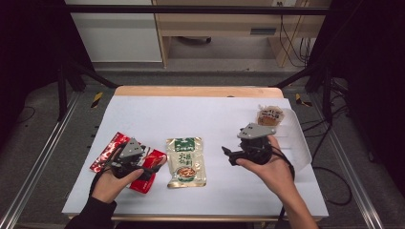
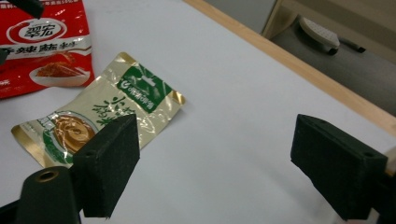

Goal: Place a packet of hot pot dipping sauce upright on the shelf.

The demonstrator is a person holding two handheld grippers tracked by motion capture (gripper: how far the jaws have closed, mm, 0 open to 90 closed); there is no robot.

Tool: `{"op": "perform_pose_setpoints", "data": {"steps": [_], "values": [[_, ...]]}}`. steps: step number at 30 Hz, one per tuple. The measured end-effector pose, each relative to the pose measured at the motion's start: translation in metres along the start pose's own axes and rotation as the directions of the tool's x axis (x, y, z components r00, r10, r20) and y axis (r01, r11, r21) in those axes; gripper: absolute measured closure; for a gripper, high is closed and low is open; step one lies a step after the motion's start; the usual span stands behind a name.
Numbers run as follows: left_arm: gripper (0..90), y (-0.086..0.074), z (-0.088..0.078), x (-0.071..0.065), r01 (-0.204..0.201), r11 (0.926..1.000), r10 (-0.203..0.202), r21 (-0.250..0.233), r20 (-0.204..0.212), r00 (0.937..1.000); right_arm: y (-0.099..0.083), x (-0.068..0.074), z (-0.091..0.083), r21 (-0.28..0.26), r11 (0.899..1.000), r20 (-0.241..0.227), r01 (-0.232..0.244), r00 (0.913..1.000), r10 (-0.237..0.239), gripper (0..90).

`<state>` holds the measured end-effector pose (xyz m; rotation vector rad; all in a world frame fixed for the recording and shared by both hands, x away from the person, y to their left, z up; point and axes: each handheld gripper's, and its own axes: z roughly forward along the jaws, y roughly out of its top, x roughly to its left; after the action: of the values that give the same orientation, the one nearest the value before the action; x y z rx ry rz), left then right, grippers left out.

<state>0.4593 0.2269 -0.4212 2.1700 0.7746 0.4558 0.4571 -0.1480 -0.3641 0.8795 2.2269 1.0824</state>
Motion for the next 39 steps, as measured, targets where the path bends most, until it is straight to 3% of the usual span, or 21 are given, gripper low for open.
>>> {"op": "perform_pose_setpoints", "data": {"steps": [7,12,18,39], "values": [[10.0,0.003,0.005,0.002,-0.007,0.9999,0.007,0.014,-0.005,1.0,-0.01,0.021,0.027,-0.012,0.999,-0.043,-0.042,0.9982,0.042,18.7],[9.9,0.012,0.005,0.006,-0.025,0.9989,0.026,0.038,-0.017,0.9995,-0.019,0.034,0.04,-0.055,0.996,-0.036,-0.068,0.9972,0.066,24.4],[10.2,0.022,0.011,0.013,-0.026,0.9985,0.027,0.048,-0.018,0.9995,-0.036,0.047,0.049,-0.027,0.999,-0.014,-0.023,0.9996,0.023,26.3],[11.2,0.031,0.051,0.016,-0.043,0.9922,0.041,0.117,0.017,0.999,-0.059,0.046,0.048,0.023,0.997,-0.018,-0.071,0.9972,0.072,23.8]]}}
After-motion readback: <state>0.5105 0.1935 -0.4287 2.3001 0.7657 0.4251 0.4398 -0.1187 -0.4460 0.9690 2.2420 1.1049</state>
